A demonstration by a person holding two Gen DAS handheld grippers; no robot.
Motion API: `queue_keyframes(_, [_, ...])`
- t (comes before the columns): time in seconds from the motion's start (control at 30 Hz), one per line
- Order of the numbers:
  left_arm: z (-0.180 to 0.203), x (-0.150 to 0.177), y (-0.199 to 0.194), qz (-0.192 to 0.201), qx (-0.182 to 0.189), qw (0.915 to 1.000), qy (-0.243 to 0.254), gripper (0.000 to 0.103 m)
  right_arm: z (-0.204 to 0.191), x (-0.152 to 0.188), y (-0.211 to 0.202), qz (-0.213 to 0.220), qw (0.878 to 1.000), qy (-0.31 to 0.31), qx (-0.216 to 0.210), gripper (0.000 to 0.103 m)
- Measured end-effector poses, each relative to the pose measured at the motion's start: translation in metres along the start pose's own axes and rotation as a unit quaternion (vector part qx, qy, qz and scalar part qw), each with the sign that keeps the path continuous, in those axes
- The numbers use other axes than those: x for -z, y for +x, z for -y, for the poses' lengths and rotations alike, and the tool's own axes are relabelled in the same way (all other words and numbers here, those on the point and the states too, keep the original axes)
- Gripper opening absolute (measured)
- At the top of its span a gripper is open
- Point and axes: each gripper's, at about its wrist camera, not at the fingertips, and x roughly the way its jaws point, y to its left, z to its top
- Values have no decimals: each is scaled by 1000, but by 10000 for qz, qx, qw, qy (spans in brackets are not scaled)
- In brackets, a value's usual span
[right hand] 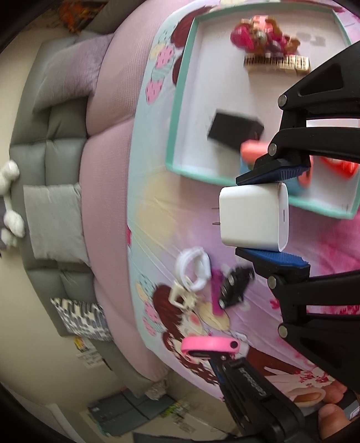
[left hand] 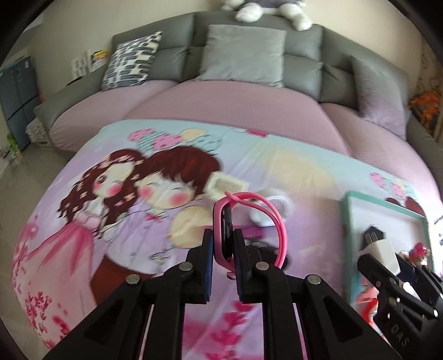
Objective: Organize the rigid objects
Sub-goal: 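Carry the pink watch band and white charger over the tray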
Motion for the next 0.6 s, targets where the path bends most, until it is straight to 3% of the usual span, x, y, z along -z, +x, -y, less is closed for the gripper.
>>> queue_keyframes(0.27, [64, -1, -10, 120, 556, 9970, 525, 14, 63, 1, -12, 13, 9975, 450, 538, 46])
queue_keyframes(0.6, [150, 12, -12, 79, 1344, 9823, 1305, 14, 123, 11, -21, -90, 9914, 968, 871, 46])
